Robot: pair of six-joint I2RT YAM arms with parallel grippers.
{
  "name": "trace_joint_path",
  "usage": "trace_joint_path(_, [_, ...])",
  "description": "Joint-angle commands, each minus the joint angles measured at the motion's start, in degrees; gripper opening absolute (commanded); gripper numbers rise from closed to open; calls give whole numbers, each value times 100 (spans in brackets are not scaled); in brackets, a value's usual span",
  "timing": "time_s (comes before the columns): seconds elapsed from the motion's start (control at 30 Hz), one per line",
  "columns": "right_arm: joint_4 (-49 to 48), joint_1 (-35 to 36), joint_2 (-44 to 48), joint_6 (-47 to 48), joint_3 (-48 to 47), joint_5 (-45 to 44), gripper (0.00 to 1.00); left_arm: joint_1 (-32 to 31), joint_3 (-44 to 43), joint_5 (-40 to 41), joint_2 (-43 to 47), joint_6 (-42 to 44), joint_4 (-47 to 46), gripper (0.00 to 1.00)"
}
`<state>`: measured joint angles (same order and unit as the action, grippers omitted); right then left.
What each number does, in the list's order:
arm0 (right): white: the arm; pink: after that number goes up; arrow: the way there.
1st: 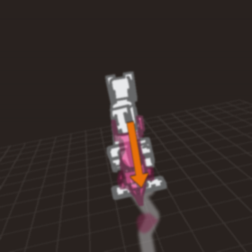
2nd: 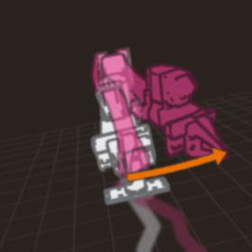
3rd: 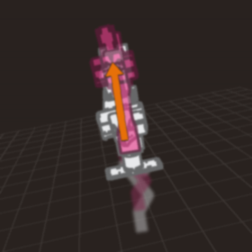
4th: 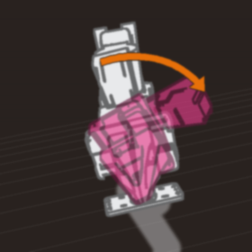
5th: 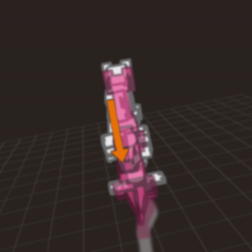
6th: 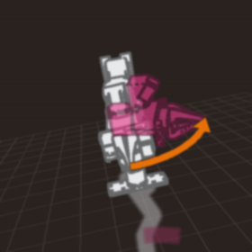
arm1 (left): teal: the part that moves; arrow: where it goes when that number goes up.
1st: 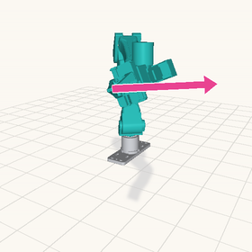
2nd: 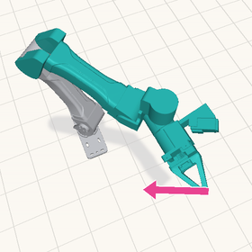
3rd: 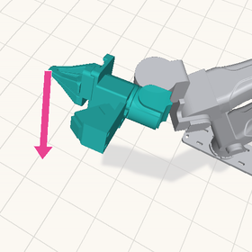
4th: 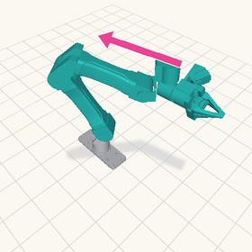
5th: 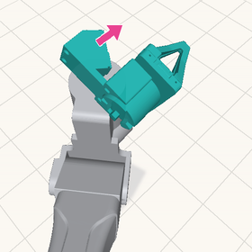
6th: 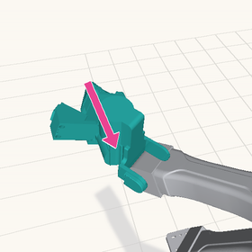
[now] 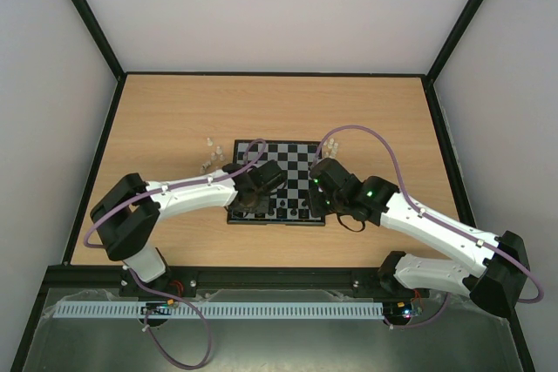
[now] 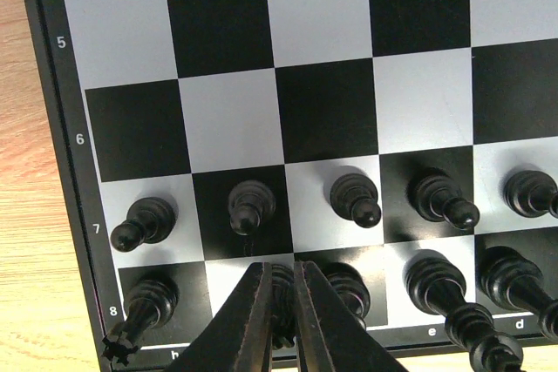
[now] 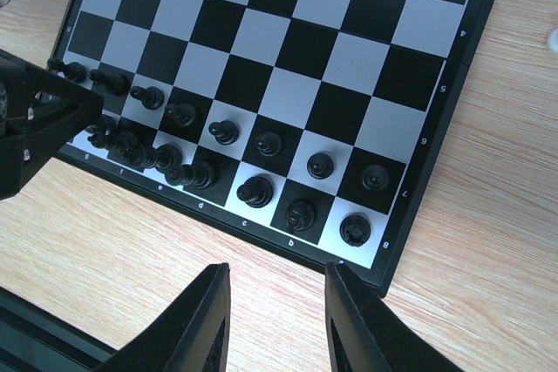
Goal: Set up the chess pieces on the board
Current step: Adjust the chess piece on the chessboard, then reset both arms
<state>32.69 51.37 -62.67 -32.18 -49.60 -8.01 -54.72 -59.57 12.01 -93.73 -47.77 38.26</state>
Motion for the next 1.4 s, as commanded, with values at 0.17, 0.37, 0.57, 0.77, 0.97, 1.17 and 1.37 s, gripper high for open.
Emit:
trace_joint_path(0.17, [80, -21, 63, 19, 66, -44, 31, -71, 175, 31, 150, -38, 157, 8])
trace_joint_path(0.37, [66, -21, 45, 28, 74, -59, 31, -83, 218, 36, 178, -65, 164, 8])
trace_joint_path(0.57, [77, -20, 45, 24, 64, -65, 31, -83, 138, 109, 273, -123, 174, 11])
trace_joint_path(0.77, [87, -16, 36, 2, 43, -102, 39, -61, -548, 573, 385, -55, 434, 39])
trace_joint_path(0.97, [49, -22, 80, -76, 35, -276, 88, -56, -940, 1037, 883, 121, 523, 51])
trace_joint_path(1.17, [-80, -20, 114, -141, -158, -687, 99, -56, -620, 1477, 1921, 333, 125, 69])
trace_joint_path(1.37, [-416, -21, 614, -252, -98, -1054, 99, -56, -263, 2035, 3153, 223, -92, 99])
